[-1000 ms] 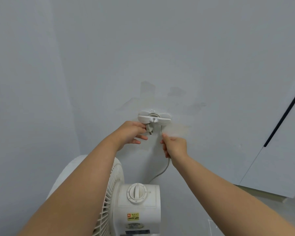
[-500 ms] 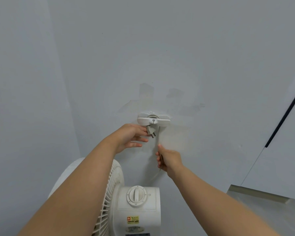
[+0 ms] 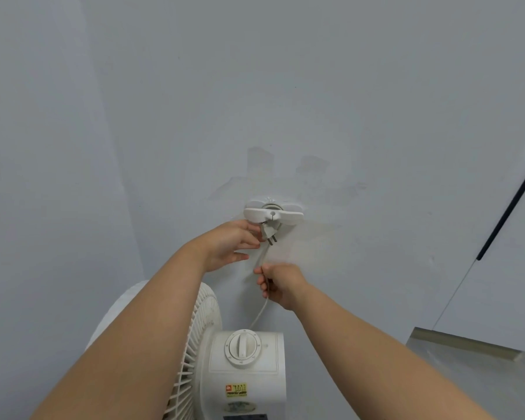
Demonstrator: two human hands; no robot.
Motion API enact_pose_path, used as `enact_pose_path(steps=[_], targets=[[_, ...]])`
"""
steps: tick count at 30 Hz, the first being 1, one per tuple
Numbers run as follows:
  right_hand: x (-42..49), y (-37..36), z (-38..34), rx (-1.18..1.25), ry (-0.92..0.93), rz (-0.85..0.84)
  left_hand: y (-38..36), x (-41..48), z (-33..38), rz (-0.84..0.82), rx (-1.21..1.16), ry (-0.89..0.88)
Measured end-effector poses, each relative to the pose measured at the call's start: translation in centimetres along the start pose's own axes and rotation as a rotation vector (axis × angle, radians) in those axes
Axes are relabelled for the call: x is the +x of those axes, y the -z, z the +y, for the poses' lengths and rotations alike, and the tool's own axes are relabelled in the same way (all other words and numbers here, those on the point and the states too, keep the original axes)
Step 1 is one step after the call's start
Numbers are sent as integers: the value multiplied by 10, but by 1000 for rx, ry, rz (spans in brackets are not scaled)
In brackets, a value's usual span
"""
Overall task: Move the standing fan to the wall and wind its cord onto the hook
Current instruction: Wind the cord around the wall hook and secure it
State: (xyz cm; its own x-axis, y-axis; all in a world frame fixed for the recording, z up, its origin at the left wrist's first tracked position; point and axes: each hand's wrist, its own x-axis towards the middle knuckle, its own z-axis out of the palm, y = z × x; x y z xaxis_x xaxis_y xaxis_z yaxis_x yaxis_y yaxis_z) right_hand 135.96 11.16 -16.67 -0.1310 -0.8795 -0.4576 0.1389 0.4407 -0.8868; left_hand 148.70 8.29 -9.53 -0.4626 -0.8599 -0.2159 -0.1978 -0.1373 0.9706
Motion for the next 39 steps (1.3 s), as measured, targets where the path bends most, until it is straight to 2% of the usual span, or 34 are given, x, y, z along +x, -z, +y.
enact_pose_path(steps=[6,10,15,18,20,23,25,27,32,39], targets=[[7,3,23,-123,-181,-46,-2,2,1,-16,42,26],[9,-4,18,-121,-142,-58,1,2,0,-29,73,19],[7,-5,11,-235,-73,-71,-2,1,0,22,190,-67],[1,0,8,-308,42,-43,0,1,-3,30,197,-101],[0,5,6,-408,201,23,1,1,-3,31,200,-105],[-5,15,-3,-546,446,232,-1,2,-5,33,227,-97],[-12,21,-14,-509,561,337,-2,3,-6,33,246,-85],[-20,24,-26,-400,589,307,-1,4,-7,37,271,-60],[-31,25,-43,-318,458,71,1,4,-9,88,316,-7],[-34,19,-47,-301,433,79,2,3,-8,91,352,-43]])
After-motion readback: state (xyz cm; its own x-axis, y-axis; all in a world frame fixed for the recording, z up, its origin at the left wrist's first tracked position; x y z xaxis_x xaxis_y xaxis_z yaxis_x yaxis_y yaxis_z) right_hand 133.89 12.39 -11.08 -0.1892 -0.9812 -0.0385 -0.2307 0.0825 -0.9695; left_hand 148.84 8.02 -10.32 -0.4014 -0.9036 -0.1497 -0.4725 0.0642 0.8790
